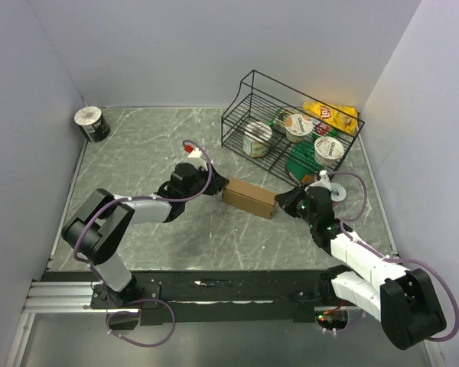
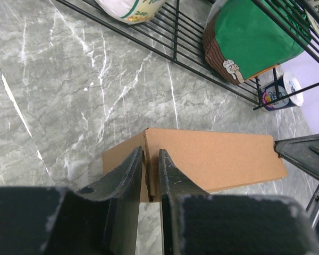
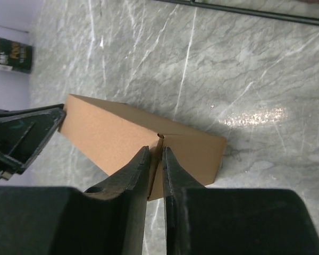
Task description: Fold the paper box
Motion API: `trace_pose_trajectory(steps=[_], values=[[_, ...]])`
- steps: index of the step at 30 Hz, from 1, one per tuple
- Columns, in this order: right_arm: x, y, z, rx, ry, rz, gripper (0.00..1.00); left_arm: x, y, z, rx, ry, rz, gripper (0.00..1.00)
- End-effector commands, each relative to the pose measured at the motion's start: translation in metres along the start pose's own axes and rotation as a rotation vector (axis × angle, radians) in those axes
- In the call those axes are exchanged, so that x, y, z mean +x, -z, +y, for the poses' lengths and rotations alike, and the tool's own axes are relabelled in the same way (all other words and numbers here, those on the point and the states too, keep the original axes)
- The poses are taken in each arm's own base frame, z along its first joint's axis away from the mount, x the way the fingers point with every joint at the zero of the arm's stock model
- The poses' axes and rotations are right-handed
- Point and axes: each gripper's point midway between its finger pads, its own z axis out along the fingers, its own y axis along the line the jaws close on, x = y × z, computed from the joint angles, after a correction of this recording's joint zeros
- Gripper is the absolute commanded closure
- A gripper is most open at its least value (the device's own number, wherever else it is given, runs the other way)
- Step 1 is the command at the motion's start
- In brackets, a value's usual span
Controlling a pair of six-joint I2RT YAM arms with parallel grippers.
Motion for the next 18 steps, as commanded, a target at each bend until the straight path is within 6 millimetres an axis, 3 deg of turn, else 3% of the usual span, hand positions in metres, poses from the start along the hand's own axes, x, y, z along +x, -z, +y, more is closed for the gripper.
trace_pose_trajectory(steps=[1, 12, 18], values=[[0.050, 0.013, -0.071, 0.310, 0.144, 0.152, 0.87, 0.114, 0.032, 0.068, -0.249, 0.016, 0.347, 0.79], [0.061, 0.009, -0.081, 0.449, 0.254, 0.190, 0.87, 0.123, 0.029, 0.070, -0.243, 0.036, 0.346, 0.79], [0.057, 0.015, -0.083, 0.517, 0.322, 0.167, 0.86, 0.123, 0.038, 0.084, -0.314, 0.017, 0.321, 0.79]])
